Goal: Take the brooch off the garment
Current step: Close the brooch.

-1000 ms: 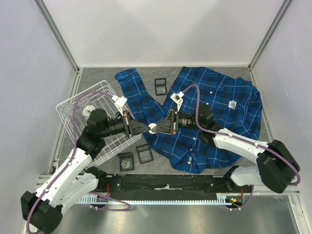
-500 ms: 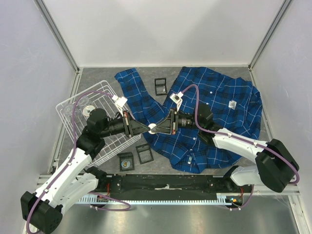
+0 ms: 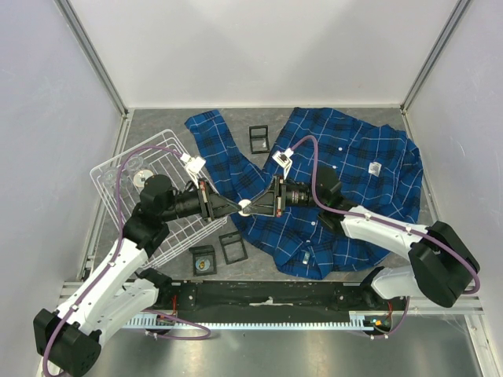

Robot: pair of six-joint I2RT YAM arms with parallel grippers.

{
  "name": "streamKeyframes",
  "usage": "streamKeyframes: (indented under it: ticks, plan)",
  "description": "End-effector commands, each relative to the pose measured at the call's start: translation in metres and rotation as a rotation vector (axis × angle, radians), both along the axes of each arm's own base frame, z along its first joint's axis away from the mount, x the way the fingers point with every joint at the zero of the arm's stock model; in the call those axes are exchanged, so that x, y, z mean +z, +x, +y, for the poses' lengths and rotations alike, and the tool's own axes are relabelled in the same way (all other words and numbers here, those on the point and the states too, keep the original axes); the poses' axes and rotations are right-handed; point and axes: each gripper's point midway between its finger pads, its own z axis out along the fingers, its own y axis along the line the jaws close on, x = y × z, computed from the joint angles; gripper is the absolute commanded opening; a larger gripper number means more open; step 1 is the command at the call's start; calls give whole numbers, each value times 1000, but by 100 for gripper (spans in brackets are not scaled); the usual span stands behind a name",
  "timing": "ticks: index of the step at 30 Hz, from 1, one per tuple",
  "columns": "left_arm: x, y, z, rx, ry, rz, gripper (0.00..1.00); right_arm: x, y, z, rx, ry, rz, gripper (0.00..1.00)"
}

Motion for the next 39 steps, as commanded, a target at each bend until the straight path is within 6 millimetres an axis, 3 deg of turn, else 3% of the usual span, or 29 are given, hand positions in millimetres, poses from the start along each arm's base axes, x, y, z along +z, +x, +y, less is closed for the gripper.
streamKeyframes:
  ticks: [1, 6, 8, 12, 21, 24, 25, 26, 28, 29, 31, 32, 36, 37, 39]
  plan:
    - [44, -14, -5, -82, -66, -151, 2, 2, 13, 9, -71, -7, 9, 0]
    - [39, -7, 0, -2, -59, -110, 2, 3, 27, 0, -209, 16, 17, 1]
    - [37, -3, 2, 27, -58, -100, 2, 0, 30, -5, -247, 18, 30, 7]
    - [33, -2, 4, 56, -74, -83, 2, 8, 36, -12, -321, 59, 30, 9]
    - [33, 0, 5, 81, -92, -48, 2, 18, 33, -17, -353, 103, -23, 14]
    - [31, 5, 6, 107, -84, -25, 2, 19, 27, -16, -328, 92, -31, 27]
    - [31, 7, 7, 121, -79, -19, 2, 16, 26, -18, -322, 76, -55, 39]
    - [16, 11, 8, 151, -37, 51, 2, 3, 21, -19, -308, 18, -41, 44]
    - [16, 17, 9, 181, -15, 114, 2, 3, 16, -27, -290, -53, -173, 58]
    - [10, 21, 10, 206, 11, 165, 2, -26, 10, -35, -269, -196, -151, 62]
    - [-2, 22, 7, 202, 59, 288, 2, -21, 19, -44, -280, -291, -325, 66]
    - [-1, 18, 3, 168, 56, 313, 2, -31, 20, -50, -280, -356, -338, 67]
    - [4, 24, 2, 225, 55, 437, 2, 1, 40, -60, -376, -397, -551, 67]
    - [-3, 23, 5, 251, 86, 501, 2, 3, 37, -60, -380, -400, -607, 67]
    - [4, 29, 11, 328, 88, 551, 2, 24, 35, -59, -395, -331, -802, 66]
